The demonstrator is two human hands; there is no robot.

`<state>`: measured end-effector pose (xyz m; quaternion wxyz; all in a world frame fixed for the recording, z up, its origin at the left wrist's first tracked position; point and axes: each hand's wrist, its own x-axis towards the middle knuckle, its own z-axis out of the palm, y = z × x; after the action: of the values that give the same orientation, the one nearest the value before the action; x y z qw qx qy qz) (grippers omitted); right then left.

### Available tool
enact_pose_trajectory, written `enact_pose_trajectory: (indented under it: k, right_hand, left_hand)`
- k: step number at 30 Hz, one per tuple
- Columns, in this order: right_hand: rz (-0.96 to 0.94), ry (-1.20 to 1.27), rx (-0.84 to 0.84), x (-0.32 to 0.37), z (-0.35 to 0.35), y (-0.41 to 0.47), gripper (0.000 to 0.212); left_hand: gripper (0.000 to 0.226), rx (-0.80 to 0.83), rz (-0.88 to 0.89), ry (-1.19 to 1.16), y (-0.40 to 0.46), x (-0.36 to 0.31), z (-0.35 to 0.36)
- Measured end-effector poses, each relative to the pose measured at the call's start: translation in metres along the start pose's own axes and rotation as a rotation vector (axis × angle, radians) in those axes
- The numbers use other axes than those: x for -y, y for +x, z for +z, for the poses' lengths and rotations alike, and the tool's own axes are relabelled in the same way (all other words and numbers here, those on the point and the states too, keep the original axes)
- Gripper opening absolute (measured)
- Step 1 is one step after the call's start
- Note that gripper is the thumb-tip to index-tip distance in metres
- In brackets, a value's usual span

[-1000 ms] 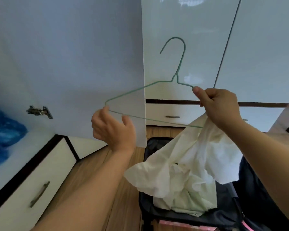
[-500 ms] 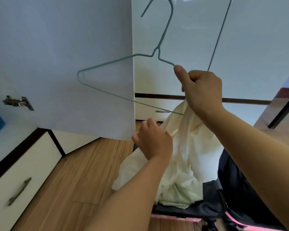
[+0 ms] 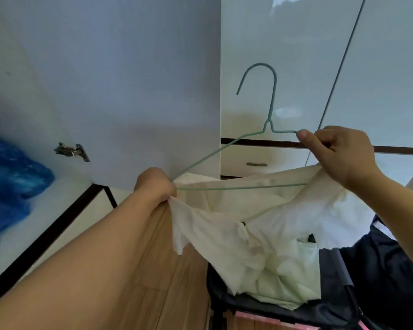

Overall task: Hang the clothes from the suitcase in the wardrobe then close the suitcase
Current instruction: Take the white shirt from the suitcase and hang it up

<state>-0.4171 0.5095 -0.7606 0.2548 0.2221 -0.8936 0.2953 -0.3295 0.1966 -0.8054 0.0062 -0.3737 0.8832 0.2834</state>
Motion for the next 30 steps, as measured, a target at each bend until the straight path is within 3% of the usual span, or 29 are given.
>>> enact_pose_trajectory:
  k: [4, 10, 13, 16, 19, 21, 24, 25, 26, 29, 30]
  right_hand:
    - [-0.049, -0.127, -0.036, 0.002, 0.0, 0.007, 0.075]
    - [-0.042, -0.26, -0.108, 0.044, -0.001, 0.029, 0.068]
    - [-0.05, -0.256, -0.043, 0.082, -0.01, 0.046, 0.06]
    - [-0.078, -0.148, -0.041, 0.119, -0.031, 0.07, 0.062]
    - [-0.061, -0.045, -0.07, 0.151, -0.073, 0.111, 0.059]
    - [-0.073, 0.038, -0.067, 0.176, -0.107, 0.146, 0.061]
    - [-0.131, 0.15, -0.049, 0.219, -0.153, 0.192, 0.058]
    - [-0.147, 0.172, -0.04, 0.237, -0.171, 0.209, 0.057]
    - [-0.161, 0.189, -0.035, 0.253, -0.187, 0.224, 0.057]
    - [-0.227, 0.246, -0.011, 0.307, -0.239, 0.27, 0.069]
    - [-0.255, 0.276, 0.0, 0.323, -0.255, 0.284, 0.071]
  left_hand:
    - [0.02, 0.15, -0.049, -0.332, -0.001, -0.003, -0.03]
    - [0.015, 0.177, 0.011, -0.552, -0.011, -0.028, -0.064]
    - [0.014, 0.209, 0.052, -0.694, -0.028, -0.056, -0.095]
    - [0.007, 0.321, 0.122, -0.665, -0.049, -0.08, -0.153]
    - [0.023, 0.377, 0.228, -0.499, -0.064, -0.095, -0.226]
    - [0.026, 0.218, 0.276, -0.366, -0.075, -0.105, -0.28]
    - [0.039, -0.31, 0.299, -0.087, -0.092, -0.127, -0.359]
    - [0.041, -0.419, 0.327, -0.03, -0.101, -0.135, -0.388]
    - [0.041, -0.435, 0.371, -0.021, -0.107, -0.141, -0.415]
    - [0.024, -0.263, 0.469, 0.001, -0.136, -0.155, -0.497]
    - [0.029, -0.233, 0.479, 0.042, -0.146, -0.158, -0.521]
